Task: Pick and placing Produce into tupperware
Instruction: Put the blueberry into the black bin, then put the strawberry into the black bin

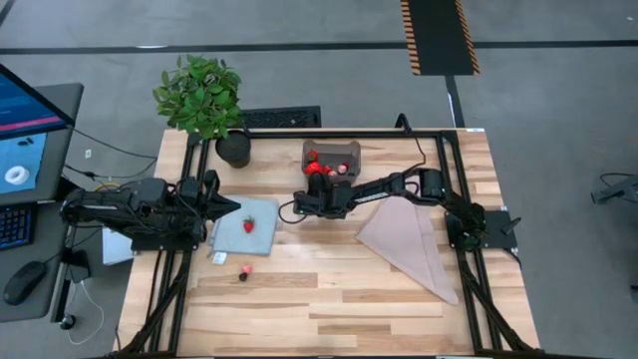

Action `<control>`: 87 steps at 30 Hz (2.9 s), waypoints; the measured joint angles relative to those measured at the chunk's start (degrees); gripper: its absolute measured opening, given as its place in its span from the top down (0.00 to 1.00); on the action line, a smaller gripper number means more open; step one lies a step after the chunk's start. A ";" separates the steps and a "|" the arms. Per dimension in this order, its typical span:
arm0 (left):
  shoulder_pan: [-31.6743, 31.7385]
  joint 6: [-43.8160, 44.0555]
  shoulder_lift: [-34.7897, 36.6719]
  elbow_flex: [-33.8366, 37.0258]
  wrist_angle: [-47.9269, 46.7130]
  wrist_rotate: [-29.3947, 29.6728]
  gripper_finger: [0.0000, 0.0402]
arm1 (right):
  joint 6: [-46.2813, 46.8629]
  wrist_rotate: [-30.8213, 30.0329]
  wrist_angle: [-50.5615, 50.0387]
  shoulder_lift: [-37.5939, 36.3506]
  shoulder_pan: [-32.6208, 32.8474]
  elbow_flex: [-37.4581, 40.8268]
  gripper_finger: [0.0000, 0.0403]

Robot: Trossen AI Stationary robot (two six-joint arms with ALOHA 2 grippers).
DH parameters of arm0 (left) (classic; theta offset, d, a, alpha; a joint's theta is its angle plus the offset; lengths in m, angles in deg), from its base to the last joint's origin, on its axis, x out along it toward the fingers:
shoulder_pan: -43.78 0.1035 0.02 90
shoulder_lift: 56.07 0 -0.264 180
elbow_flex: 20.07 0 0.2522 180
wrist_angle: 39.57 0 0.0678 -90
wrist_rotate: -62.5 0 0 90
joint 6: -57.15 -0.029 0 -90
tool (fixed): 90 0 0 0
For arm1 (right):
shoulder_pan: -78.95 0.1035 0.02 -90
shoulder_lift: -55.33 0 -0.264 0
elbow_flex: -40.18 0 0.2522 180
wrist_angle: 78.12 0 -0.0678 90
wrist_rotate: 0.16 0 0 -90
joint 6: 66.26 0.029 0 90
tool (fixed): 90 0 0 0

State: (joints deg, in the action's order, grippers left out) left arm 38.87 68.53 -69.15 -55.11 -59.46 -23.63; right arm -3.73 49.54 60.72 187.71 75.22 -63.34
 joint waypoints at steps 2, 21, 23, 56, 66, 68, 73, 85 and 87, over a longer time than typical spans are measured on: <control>0.01 0.02 0.00 0.00 0.01 -0.01 1.00 | 0.00 -0.20 0.01 0.04 0.54 0.00 0.80; 0.00 0.11 0.00 0.06 0.01 0.88 1.00 | 3.84 -4.15 -2.51 -3.21 10.29 -0.21 0.80; 0.00 0.41 0.00 0.07 -0.01 1.87 1.00 | 3.58 -6.41 -5.74 -6.41 11.38 0.15 0.80; 0.02 5.96 -0.04 0.07 -4.57 8.86 1.00 | -18.11 4.58 -9.86 -17.25 -3.94 -0.61 0.36; 0.02 7.04 -0.04 0.07 -6.76 6.26 1.00 | -27.90 6.63 -2.21 -17.25 10.12 -0.59 0.34; 0.02 7.14 -0.04 0.07 -6.74 6.26 1.00 | -31.04 6.78 2.41 -17.25 13.17 -0.59 0.34; 0.02 9.13 -0.04 0.07 -6.59 6.98 1.00 | -35.62 10.52 13.75 -16.66 18.74 -0.61 0.34; 0.02 9.48 0.06 0.07 -7.57 6.88 1.00 | -37.11 19.04 28.93 -7.09 23.00 -1.52 0.34; 0.02 9.54 0.09 0.07 -9.53 5.11 1.00 | -36.75 20.33 28.80 -5.41 23.02 -2.52 0.34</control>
State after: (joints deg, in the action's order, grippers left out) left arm 38.89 78.07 -69.06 -55.04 -68.98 -18.52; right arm -40.49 69.87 89.52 182.30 98.24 -65.86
